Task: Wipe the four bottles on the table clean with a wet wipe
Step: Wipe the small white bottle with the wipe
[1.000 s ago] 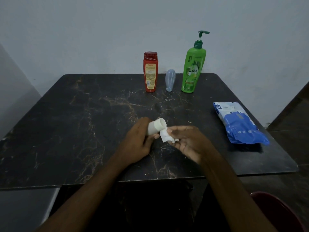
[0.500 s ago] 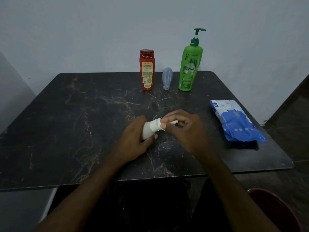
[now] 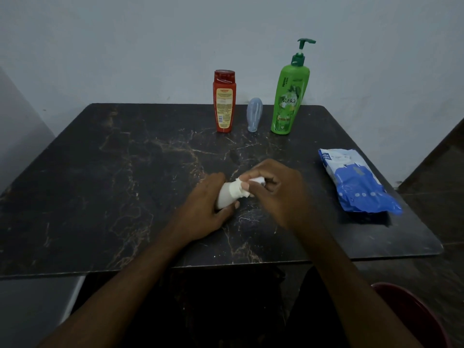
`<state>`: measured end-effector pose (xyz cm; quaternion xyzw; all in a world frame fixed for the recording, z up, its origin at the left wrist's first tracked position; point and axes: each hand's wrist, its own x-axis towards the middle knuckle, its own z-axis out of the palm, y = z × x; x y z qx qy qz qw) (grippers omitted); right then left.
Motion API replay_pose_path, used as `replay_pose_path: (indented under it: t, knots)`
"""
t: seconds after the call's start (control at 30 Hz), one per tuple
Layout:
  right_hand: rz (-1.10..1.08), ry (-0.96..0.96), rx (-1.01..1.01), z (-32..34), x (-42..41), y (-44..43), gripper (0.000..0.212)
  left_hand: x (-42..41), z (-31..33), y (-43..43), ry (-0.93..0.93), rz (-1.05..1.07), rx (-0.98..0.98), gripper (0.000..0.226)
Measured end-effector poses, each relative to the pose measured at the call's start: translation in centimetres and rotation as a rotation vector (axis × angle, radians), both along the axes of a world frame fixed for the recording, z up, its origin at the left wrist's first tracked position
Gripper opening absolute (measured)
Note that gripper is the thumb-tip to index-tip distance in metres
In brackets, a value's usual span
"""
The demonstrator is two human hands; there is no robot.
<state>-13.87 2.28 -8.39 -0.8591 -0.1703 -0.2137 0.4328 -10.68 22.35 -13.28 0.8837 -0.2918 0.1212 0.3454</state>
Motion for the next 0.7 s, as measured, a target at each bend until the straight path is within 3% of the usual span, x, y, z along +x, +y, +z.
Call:
replay_pose_path:
  t: [0.17, 0.3, 0.5, 0.7]
  knots:
    - [0.016, 0.125, -0.025, -0.2, 0.0, -1.1, 0.009, -0.2, 0.0, 0.1, 0.001, -0.002, -0.002, 0.029]
    - [0.083, 0.1, 0.016, 0.3, 0.1, -0.8, 0.01, -0.2, 0.0, 0.0, -0.013, -0.04, 0.039, 0.03]
    - [0.091, 0.233, 0.155, -0.7, 0.6, -1.7, 0.008, -0.2, 0.2, 0.0, -0.011, -0.021, 0.007, 0.027]
    - [0.168, 0.178, 0.213, -0.2, 0.8, -0.6, 0.009, -0.2, 0.3, 0.1, -0.01, -0.036, 0.018, 0.028]
